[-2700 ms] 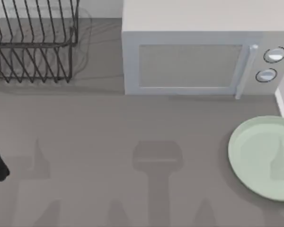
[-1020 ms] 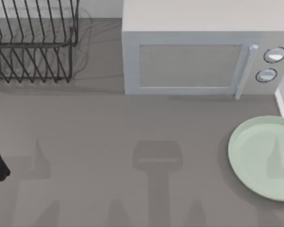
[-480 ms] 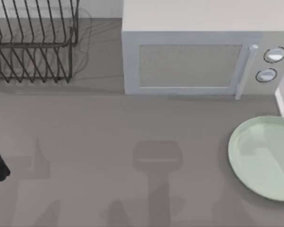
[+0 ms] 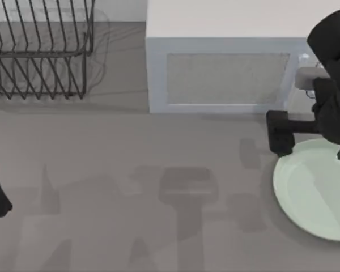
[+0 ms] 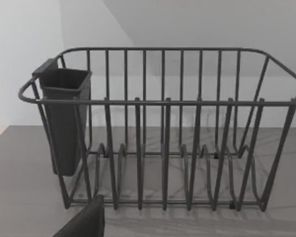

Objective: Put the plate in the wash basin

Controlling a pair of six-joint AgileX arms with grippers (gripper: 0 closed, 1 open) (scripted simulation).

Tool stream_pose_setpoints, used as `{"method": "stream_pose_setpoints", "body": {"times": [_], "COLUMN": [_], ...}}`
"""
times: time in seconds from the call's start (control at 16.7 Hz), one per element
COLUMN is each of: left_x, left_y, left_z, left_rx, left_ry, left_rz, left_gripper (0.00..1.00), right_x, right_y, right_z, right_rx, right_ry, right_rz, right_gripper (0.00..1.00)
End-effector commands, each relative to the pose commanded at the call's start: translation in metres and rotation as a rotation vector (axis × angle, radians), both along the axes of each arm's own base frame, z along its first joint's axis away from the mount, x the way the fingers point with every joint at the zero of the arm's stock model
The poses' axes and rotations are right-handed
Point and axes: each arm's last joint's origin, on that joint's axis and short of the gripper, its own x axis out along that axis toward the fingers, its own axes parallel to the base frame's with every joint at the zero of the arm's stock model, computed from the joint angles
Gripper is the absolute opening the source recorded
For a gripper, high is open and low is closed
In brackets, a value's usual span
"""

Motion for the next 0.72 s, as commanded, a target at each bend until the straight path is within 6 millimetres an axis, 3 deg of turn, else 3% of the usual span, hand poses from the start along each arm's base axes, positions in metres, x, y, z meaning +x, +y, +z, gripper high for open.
{"method": "stream_pose_setpoints", "body": {"times": [0.3, 0.72], "left_x": [0.0, 0.0], "left_y": [0.0, 0.0], "left_z": [0.0, 0.0], "left_rx": [0.0, 0.0], "left_ry": [0.0, 0.0], "left_rz": [0.0, 0.0], "left_gripper": [1.0, 1.0], "right_x": [0.025, 0.026], "right_y": [0.031, 0.031], "right_z": [-0.025, -0.028], "right_rx": [-0.071, -0.075], "right_ry": [0.172, 0.18], "right_rz": [-0.001, -0.005], "right_gripper": [1.0, 1.0]}}
